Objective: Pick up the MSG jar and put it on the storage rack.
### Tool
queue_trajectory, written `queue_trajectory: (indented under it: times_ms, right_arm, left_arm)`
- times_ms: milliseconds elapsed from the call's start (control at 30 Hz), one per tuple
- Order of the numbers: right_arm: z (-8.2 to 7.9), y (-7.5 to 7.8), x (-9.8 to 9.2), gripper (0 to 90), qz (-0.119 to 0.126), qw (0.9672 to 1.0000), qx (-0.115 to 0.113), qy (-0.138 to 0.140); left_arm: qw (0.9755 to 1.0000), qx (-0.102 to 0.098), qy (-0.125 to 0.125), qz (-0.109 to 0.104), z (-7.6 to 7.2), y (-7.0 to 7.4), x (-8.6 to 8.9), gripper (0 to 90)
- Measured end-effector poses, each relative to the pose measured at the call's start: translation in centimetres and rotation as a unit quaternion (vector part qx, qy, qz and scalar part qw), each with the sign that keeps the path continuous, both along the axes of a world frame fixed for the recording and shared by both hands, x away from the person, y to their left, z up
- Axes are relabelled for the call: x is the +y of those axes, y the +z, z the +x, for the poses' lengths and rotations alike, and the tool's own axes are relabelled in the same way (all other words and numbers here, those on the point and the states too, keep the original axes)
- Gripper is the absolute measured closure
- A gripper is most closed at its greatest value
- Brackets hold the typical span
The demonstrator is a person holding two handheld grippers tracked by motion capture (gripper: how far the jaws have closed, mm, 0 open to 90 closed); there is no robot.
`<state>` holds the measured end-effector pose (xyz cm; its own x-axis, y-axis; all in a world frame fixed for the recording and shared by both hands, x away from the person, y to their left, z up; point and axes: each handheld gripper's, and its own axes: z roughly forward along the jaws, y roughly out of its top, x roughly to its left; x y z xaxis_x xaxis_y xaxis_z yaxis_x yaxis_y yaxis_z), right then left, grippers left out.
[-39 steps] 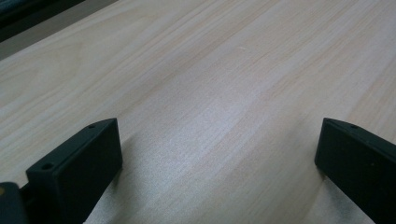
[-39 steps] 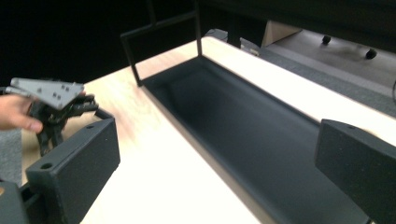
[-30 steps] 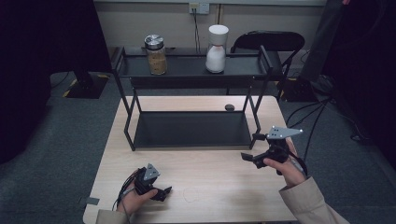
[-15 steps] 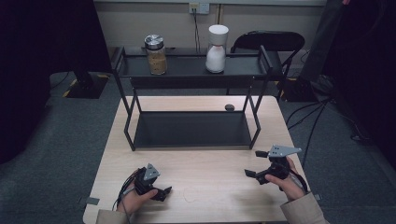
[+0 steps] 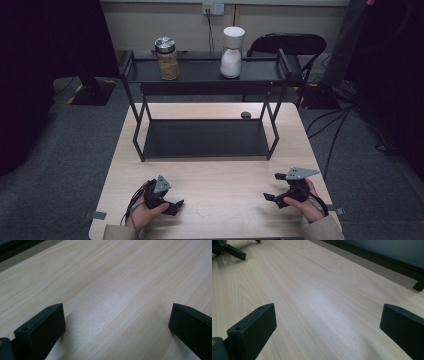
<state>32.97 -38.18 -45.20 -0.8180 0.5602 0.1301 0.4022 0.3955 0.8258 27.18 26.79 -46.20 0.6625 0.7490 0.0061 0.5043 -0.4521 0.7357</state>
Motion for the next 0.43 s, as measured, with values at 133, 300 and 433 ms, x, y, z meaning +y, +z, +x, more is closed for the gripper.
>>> queue_trajectory:
  times_ms: [133, 300, 433]
  right_arm:
    - [-0.21, -0.21, 0.29, 0.0, -0.012, 0.9999, -0.004, 0.0]
    - [-0.45, -0.47, 0.72, 0.0, -0.035, 0.9994, -0.002, -0.003]
    - [-0.57, -0.45, 0.93, 0.2, -0.049, 0.9988, -0.007, -0.001]
  left_arm:
    - [1.0, 0.0, 0.0, 0.0, 0.0, 0.01, 0.0, 0.0]
    - [1.0, 0.0, 0.0, 0.0, 0.0, 0.01, 0.0, 0.0]
    - [1.0, 0.0, 0.0, 0.0, -0.01, 0.01, -0.01, 0.0]
